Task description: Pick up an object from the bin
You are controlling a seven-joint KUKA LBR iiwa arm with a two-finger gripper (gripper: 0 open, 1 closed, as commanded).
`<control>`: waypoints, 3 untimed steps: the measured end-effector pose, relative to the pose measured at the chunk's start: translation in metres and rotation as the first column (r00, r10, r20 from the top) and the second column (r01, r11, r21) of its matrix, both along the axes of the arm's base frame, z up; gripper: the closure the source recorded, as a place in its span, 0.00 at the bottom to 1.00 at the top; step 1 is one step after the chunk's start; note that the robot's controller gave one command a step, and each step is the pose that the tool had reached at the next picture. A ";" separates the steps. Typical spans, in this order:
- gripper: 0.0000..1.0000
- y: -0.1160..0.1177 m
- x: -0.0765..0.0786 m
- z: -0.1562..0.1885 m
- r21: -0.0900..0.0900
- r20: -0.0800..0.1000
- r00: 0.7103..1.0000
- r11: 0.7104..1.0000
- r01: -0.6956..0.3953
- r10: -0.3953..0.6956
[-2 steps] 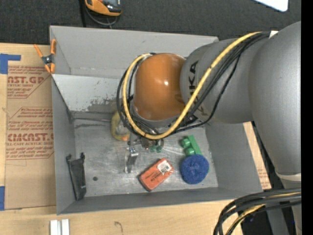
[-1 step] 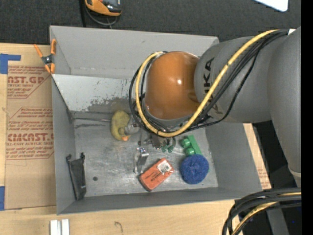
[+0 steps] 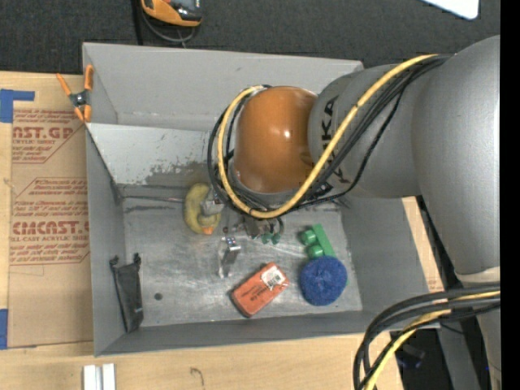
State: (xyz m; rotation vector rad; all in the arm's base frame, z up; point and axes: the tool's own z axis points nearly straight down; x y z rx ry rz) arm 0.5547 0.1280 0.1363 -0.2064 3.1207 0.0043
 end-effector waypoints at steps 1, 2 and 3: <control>0.00 -0.009 -0.006 -0.011 0.005 0.013 0.998 0.998 -0.055 0.055; 0.00 -0.050 0.004 -0.013 0.005 0.011 0.998 0.998 -0.066 0.066; 1.00 -0.071 -0.067 -0.062 -0.002 -0.009 0.964 0.964 -0.265 0.265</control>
Offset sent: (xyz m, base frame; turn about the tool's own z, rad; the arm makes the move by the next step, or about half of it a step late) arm 0.0044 -0.0972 -0.0275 -0.1095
